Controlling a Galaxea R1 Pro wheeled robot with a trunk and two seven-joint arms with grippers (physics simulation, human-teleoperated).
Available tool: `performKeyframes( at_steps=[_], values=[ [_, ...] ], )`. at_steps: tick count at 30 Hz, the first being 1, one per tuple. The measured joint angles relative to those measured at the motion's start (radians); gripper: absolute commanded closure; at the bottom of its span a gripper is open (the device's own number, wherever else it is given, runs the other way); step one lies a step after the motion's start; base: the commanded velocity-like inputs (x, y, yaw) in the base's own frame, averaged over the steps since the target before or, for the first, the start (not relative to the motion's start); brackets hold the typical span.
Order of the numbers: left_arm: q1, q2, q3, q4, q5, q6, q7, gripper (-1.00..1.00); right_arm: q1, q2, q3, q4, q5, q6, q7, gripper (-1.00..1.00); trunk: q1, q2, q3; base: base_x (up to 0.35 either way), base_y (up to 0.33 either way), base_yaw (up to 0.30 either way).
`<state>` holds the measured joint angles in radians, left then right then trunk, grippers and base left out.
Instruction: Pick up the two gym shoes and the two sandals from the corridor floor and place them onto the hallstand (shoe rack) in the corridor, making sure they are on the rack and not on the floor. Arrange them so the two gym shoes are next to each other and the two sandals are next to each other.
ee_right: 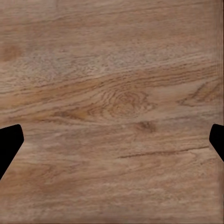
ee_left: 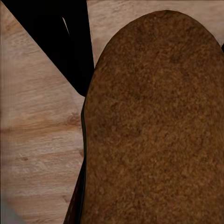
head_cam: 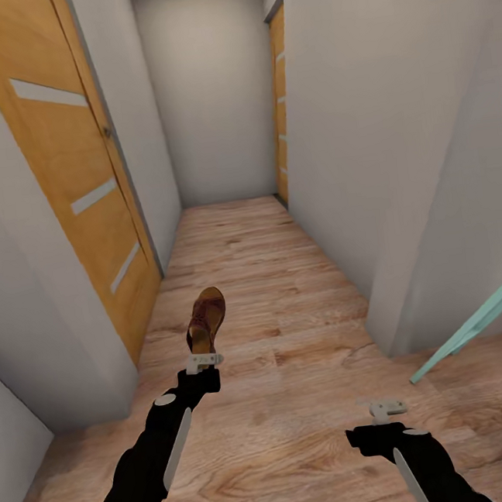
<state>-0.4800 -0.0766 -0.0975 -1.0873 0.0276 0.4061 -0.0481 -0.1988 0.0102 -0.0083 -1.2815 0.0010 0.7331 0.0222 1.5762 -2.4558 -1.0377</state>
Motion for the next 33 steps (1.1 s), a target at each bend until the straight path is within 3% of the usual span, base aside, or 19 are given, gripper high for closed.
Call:
performKeyframes(
  at_steps=[10,21,33],
  values=[
    [0.001,0.0,0.0,0.0,0.001,-0.001,-0.001,1.0,0.0,0.0,0.0,0.0,0.0,0.0,0.0,-1.0,0.0,0.0,0.008,0.0,0.01,-0.241],
    [0.001,0.0,0.0,0.0,0.0,-0.001,-0.002,1.0,0.0,0.0,0.0,0.0,0.0,0.0,0.0,-1.0,0.0,0.0,0.015,0.0,0.225,-0.276],
    [0.002,0.0,0.0,0.0,0.0,-0.001,-0.002,1.0,0.0,0.0,-0.002,0.0,0.0,0.0,0.0,-1.0,0.0,0.0,0.022,0.0,0.017,-0.29]
  ],
)
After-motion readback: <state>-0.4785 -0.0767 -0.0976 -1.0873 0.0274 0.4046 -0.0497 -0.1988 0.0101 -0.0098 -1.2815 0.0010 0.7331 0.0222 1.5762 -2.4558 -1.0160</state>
